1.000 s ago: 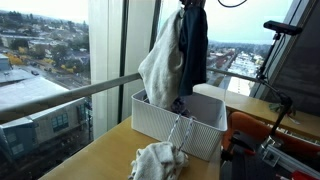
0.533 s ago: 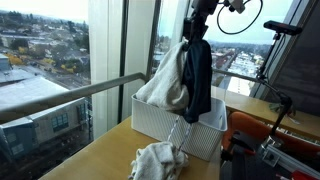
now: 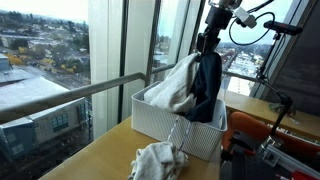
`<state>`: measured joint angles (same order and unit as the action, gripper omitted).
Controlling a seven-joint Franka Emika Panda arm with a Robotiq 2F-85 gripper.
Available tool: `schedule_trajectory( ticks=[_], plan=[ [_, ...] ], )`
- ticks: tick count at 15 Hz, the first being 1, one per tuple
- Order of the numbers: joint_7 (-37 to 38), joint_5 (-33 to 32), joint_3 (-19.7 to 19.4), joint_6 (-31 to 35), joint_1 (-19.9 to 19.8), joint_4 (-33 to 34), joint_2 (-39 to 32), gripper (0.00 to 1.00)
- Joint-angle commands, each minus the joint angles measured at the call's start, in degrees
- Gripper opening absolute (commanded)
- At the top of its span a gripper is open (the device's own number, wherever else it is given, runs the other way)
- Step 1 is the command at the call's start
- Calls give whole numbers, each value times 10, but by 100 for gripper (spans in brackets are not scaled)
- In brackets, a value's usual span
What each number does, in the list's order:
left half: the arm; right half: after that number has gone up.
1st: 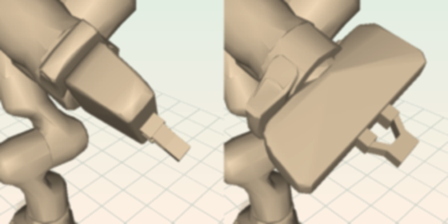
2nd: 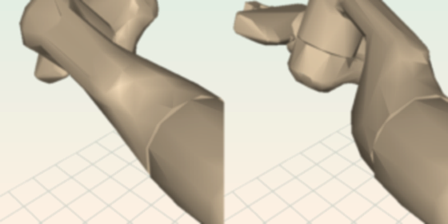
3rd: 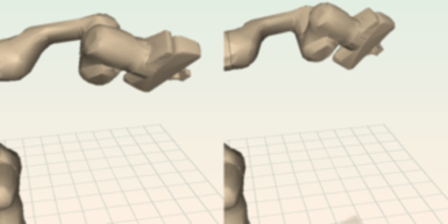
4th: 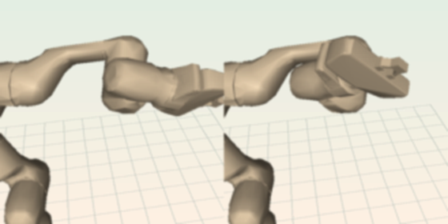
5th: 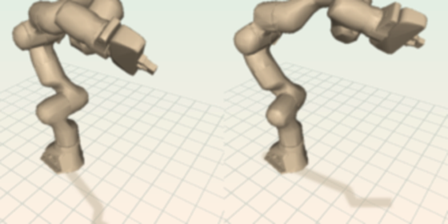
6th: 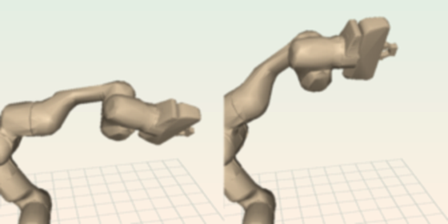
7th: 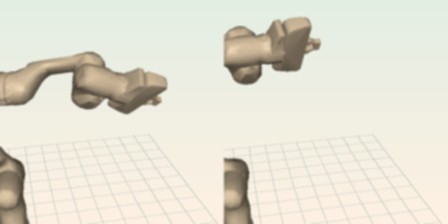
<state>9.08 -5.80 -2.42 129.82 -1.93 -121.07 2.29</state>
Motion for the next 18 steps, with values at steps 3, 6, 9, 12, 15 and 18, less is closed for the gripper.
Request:
schedule_trajectory(
  ticks=[3, 6, 9, 12, 15, 18],
  plan=[
    [-1, -15, -6, 57, -15, -42, -11, 5],
    [-3, -12, -5, 85, -15, -58, -32, 5],
    [-5, -12, -6, 109, -14, -66, -59, 5],
    [-9, -8, -8, 126, -13, -70, -90, 5],
    [-6, -10, -5, 147, -5, -67, -130, 5],
    [-11, 0, 0, 166, 6, -55, -184, 5]
  ],
)
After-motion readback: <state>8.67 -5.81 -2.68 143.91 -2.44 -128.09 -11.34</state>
